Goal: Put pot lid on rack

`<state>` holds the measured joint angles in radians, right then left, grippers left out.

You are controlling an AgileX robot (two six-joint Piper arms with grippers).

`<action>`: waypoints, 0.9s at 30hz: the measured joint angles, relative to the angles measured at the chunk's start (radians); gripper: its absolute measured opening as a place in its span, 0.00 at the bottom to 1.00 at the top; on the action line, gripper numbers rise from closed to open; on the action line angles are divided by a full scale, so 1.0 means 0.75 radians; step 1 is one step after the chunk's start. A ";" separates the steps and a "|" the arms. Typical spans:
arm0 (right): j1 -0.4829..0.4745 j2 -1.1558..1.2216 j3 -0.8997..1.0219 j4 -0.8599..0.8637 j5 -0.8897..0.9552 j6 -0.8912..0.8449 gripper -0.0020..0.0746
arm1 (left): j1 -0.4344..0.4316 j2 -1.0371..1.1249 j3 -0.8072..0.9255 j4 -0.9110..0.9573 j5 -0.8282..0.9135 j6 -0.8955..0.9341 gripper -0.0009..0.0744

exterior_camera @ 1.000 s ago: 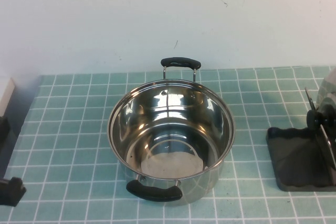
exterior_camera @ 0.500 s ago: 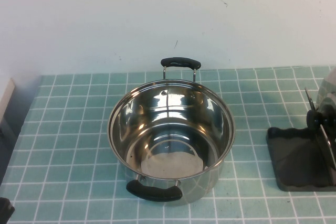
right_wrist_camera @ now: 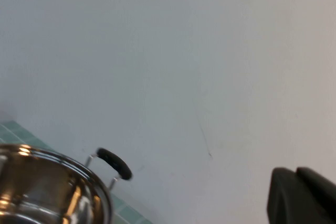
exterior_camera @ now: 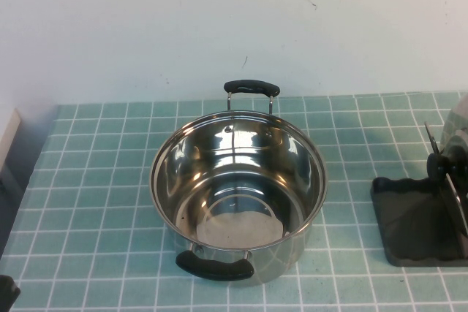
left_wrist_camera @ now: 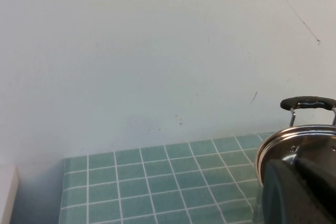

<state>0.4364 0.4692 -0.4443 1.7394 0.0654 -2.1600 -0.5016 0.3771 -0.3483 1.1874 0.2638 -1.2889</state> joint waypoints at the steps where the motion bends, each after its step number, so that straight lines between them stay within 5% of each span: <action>1: 0.000 0.000 0.006 0.000 -0.045 -0.010 0.02 | 0.000 0.000 0.000 0.000 0.000 0.000 0.01; 15: -0.043 -0.195 0.061 -0.033 -0.485 -0.146 0.02 | 0.000 0.000 0.000 0.000 0.002 -0.002 0.01; 19: -0.123 -0.247 0.158 -0.499 -0.551 0.378 0.02 | 0.000 0.000 0.000 0.000 0.012 -0.002 0.01; 27: -0.457 -0.475 0.433 -1.812 -0.215 2.075 0.02 | 0.000 0.000 0.000 0.000 0.014 -0.002 0.01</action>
<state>0.0934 0.1128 -0.1195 0.3804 -0.0960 -0.6037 -0.5016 0.3771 -0.3483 1.1874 0.2742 -1.2906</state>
